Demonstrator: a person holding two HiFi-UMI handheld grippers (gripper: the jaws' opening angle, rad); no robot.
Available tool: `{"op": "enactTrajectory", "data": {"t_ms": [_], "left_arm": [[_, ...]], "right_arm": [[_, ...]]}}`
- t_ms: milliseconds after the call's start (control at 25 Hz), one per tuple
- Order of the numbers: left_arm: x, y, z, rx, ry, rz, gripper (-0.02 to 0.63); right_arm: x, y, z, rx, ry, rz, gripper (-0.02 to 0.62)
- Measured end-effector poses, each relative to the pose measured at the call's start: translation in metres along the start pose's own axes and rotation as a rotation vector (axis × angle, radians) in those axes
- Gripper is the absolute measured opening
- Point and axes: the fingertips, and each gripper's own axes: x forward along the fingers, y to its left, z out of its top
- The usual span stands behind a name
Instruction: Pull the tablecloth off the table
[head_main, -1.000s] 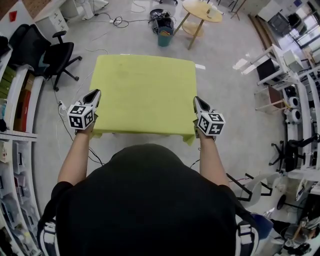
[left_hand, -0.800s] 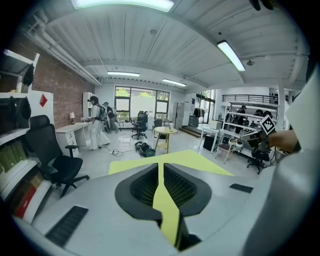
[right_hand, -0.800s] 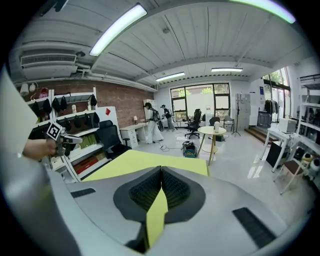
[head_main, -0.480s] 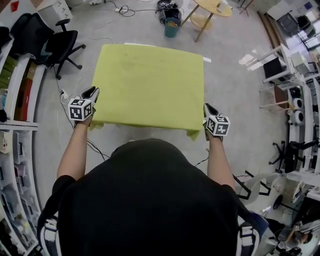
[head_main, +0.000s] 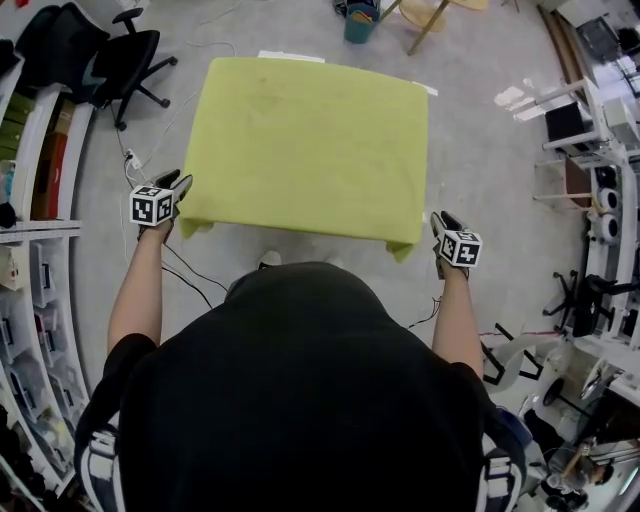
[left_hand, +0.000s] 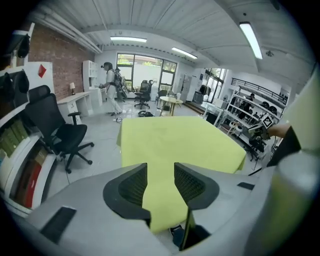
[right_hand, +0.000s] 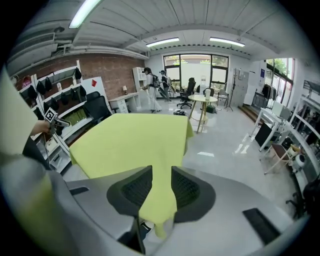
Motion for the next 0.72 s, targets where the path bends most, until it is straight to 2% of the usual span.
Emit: {"op": "enactTrajectory", "data": {"t_ms": [400, 600, 720], "left_arm": [[0.041, 0.042, -0.089, -0.002, 0.213, -0.034, 0.250], [0.056, 0.060, -0.134, 0.038, 0.316, -0.049, 0.282], [0.062, 0.059, -0.159, 0.038, 0.377, -0.055, 0.307]], "right_arm": [[0.054, -0.010, -0.060, 0.018, 0.152, 0.061, 0.178], [0.082, -0.005, -0.093, 0.063, 0.219, 0.078, 0.186], [0.090, -0.002, -0.109, 0.050, 0.252, 0.102, 0.198]]}}
